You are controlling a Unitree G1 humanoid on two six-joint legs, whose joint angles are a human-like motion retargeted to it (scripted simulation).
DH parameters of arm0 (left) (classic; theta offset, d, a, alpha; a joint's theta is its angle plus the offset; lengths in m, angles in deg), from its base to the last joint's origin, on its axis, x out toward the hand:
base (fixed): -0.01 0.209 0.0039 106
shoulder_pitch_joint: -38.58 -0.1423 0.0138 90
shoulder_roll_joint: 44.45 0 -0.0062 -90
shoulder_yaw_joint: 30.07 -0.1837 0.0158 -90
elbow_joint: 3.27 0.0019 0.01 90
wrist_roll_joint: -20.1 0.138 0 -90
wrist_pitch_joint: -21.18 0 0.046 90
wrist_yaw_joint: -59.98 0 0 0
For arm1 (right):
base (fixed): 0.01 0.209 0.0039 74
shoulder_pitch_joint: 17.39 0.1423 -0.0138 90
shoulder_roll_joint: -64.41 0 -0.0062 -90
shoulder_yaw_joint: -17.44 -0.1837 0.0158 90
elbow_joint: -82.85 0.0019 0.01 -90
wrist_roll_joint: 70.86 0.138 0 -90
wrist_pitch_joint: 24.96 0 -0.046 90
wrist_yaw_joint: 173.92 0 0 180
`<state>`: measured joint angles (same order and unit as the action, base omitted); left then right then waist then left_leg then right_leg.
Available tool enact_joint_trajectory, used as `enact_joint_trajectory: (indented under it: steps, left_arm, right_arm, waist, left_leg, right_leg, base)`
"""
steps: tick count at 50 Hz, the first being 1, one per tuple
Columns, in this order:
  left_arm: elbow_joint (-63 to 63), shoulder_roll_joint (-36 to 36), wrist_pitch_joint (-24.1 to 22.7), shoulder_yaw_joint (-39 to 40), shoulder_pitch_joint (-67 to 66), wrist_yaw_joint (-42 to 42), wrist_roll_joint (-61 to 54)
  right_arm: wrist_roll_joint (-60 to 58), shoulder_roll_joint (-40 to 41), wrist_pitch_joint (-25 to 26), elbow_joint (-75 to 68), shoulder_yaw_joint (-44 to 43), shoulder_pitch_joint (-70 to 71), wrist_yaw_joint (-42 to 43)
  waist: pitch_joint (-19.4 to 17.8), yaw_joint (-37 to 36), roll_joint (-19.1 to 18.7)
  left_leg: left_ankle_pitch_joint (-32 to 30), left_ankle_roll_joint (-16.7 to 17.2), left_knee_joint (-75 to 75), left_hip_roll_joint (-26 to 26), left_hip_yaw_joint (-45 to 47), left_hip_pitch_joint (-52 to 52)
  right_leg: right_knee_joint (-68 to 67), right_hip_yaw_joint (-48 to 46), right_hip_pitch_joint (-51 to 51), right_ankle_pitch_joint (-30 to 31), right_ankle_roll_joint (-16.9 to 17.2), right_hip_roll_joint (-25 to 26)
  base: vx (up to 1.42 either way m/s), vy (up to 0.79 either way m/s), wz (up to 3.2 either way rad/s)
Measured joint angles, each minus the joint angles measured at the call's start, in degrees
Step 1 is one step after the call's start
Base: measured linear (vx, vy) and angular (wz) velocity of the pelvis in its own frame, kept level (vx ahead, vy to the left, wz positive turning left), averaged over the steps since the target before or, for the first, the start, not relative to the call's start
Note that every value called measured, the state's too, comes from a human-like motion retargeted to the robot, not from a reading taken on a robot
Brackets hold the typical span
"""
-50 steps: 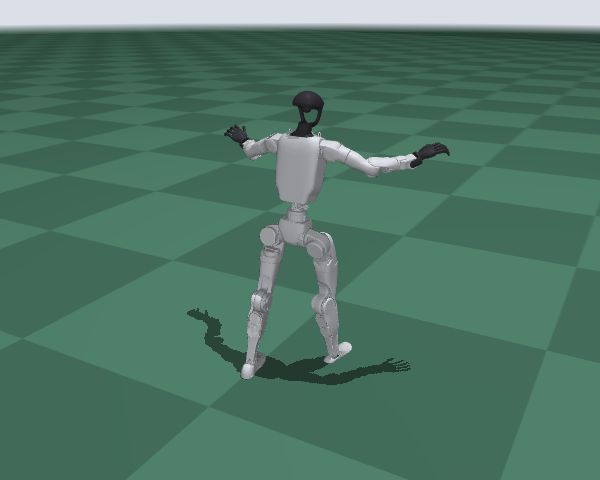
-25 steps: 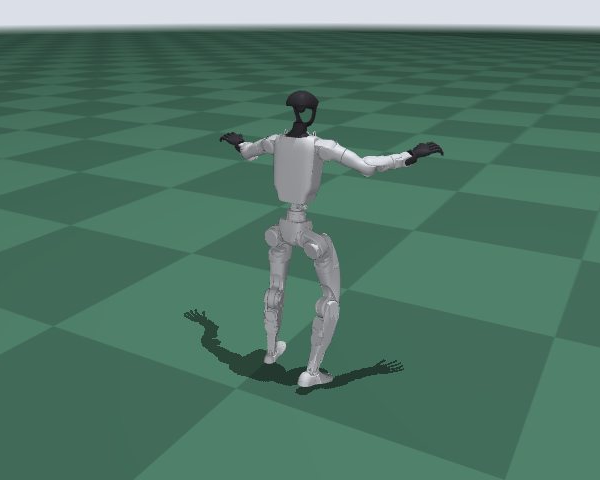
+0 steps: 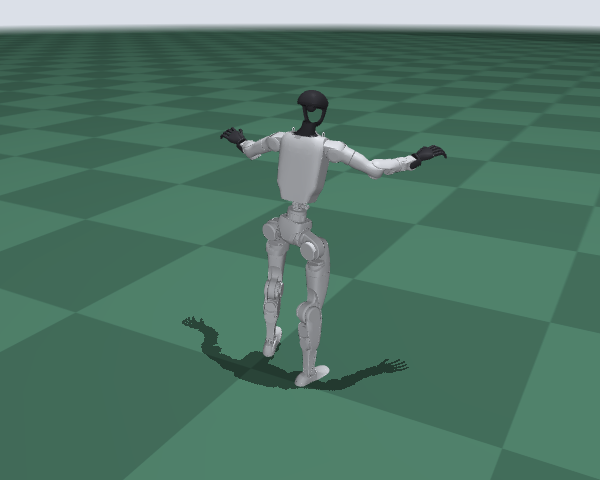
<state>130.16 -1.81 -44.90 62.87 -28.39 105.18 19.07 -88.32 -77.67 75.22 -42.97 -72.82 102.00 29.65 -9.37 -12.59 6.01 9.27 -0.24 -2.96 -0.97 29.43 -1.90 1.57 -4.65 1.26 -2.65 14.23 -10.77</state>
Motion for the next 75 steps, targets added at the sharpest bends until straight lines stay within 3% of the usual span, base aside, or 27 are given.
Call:
enact_joint_trajectory:
  steps: [5, 11, 16, 22, 25, 33, 40, 46, 49, 55, 60, 64, 70, 72, 75]
  left_arm:
    - [-0.02, -0.7, 15.94, -1.55, 0.37, -11.44, 7.83]
    - [-0.43, -1.44, 20.52, -1.06, -0.57, -18.64, 14.71]
    - [-1.36, -1.4, 17.51, 0.07, -1.15, -14.35, 12.44]
    - [-3.72, 0.19, 1.12, 1.45, -0.45, 3.83, -1.93]
    - [-3.83, 0.0, -2.43, 0.75, -0.02, 5.68, -3.32]
    - [-2.9, -2.8, -0.88, -1.09, 0.76, 1.9, 0.03]
    - [-2.46, -3.73, 0.39, -1.17, -0.17, -0.75, 1.02]
    - [-2.31, -3.2, 3.89, -0.95, -2.21, -5.33, 5.37]
    - [-2.09, -2.98, 6.48, -0.88, -3.33, -9.31, 9.63]
    - [-2.08, -2.66, 7.08, -0.09, -5.29, -11.39, 12.54]
    - [-2.65, -1.52, 0.48, 1.78, -5.13, -2.39, 4.9]
    - [-2.59, -0.6, -4.29, 2.19, -4.48, 2.23, 1.84]
    - [-2.46, 0.45, -8.12, 0.89, -3.25, 4.39, 1.59]
    - [-2.35, 0.56, -7.21, 0.36, -2.74, 4.06, 1.52]
    - [-1.83, 0.52, -1.02, -0.37, -2.0, 1.06, 1.67]
  right_arm:
    - [-1.27, -0.24, 6.94, 0.11, 0.64, -0.32, -8.91]
    - [-0.55, -0.54, 7.98, 1.24, -0.05, -2.37, -12.26]
    - [1.14, -1.15, 5.61, 1.38, -1.81, -4.27, -9.19]
    - [2.47, -1.6, -0.68, 0.77, -4.55, -5.0, -0.01]
    - [2.29, -1.2, -1.83, 0.25, -4.77, -4.88, 1.44]
    - [1.75, -0.1, -1.65, -0.43, -2.6, -3.08, 1.28]
    - [3.76, -0.15, -2.41, 0.41, -0.76, -1.97, 1.36]
    - [6.0, -0.36, -3.93, 0.76, -0.39, -2.22, -0.37]
    - [5.53, -0.11, -3.87, 0.45, -0.23, -2.31, -2.59]
    - [4.4, 0.63, -3.46, 0.23, -0.1, -2.28, -4.08]
    - [3.21, 0.46, -3.63, 0.85, -0.47, -1.68, 0.28]
    - [1.66, -0.19, -3.91, 0.95, -0.59, -1.13, 2.54]
    - [0.85, -1.17, -5.04, -0.09, -0.54, -0.43, 4.43]
    - [0.56, -1.21, -4.29, -0.52, -0.53, -0.22, 4.18]
    - [-0.18, -1.13, -0.62, -1.02, -0.66, -0.16, 1.25]
  waist:
    - [0.09, 3.19, 3.24]
    - [1.29, 7.48, 2.96]
    - [2.35, 11.23, -0.21]
    - [2.89, 15.0, -3.7]
    - [2.2, 16.33, -3.9]
    - [-0.93, 14.13, -3.34]
    - [-1.27, 10.99, -3.55]
    - [1.65, 9.2, -6.27]
    - [3.52, 7.88, -6.78]
    - [4.47, 5.18, -5.7]
    - [2.48, 1.89, -3.75]
    - [1.56, -0.75, -2.77]
    - [0.31, -1.2, -2.74]
    - [-0.01, -0.56, -2.35]
    - [-0.29, 0.53, -1.31]
  left_leg:
    - [8.86, -3.28, 16.16, 2.64, -0.67, 1.61]
    - [14.2, -2.65, 29.22, 2.32, -8.12, 5.33]
    - [10.07, -0.27, 22.47, 1.82, -17.26, 11.62]
    - [7.82, 4.08, 5.6, 0.54, -22.52, 16.67]
    - [7.29, 5.03, 0.85, 0.49, -21.55, 17.12]
    - [5.13, 5.23, -1.99, -0.03, -18.15, 14.55]
    - [2.46, 6.63, -1.89, -0.55, -14.6, 11.26]
    - [-0.04, 5.85, -1.97, -3.44, -13.31, 6.66]
    - [-1.08, 5.37, -2.02, -4.32, -12.63, 4.57]
    - [-2.83, 5.03, -2.04, -3.79, -11.14, 3.67]
    - [-4.58, 5.59, -2.04, -2.26, -8.83, 3.59]
    - [-7.54, 5.38, -2.04, -2.05, -7.39, 0.84]
    - [-8.94, 3.79, -2.04, -2.41, -10.64, -2.99]
    - [-7.49, 3.05, -2.03, -1.76, -9.7, -2.52]
    - [-5.63, 1.57, -1.38, -0.12, -4.78, -0.15]
  right_leg:
    - [-1.37, -1.88, -3.0, 1.13, 0.34, -3.99]
    - [-0.86, -4.83, -4.14, 2.96, 0.54, -3.92]
    - [0.41, -8.44, -4.89, 3.99, 0.17, -1.41]
    - [1.79, -11.5, -8.57, 6.11, 0.52, 0.83]
    - [3.06, -11.87, -9.55, 5.48, 0.77, 1.29]
    - [3.43, -9.97, -13.05, -1.57, -0.06, 3.43]
    - [2.22, -8.42, -12.44, 0.02, -3.61, 4.31]
    - [-15.89, -8.09, -14.25, -6.97, -9.33, 4.24]
    - [-26.07, -4.98, -14.9, -10.74, -10.33, 4.32]
    - [-27.75, 2.35, -5.88, -9.82, -8.54, 4.71]
    - [-12.17, 2.1, 4.71, -8.02, -4.85, 2.41]
    - [-3.85, 1.87, 5.66, -6.13, -1.83, 2.1]
    - [1.19, 0.81, 3.69, -1.64, -0.83, 2.61]
    - [1.43, 0.03, 2.5, -0.6, -0.56, 2.25]
    - [1.07, -1.11, 0.39, 0.63, -0.35, 1.08]
  base:
    - [-0.33, -0.08, 0.62]
    - [-0.29, 0.0, 0.5]
    - [-0.31, 0.1, 0.56]
    - [-0.39, 0.2, 0.51]
    - [-0.41, 0.17, 0.32]
    - [-0.42, 0.11, -0.31]
    - [-0.34, 0.04, -0.45]
    - [-0.28, -0.01, -0.21]
    - [-0.23, -0.06, -0.25]
    - [-0.2, -0.11, -0.22]
    - [-0.26, -0.2, -0.37]
    - [-0.37, -0.24, -0.34]
    - [-0.39, -0.2, 0.14]
    - [-0.37, -0.15, 0.43]
    - [-0.34, -0.12, 0.48]
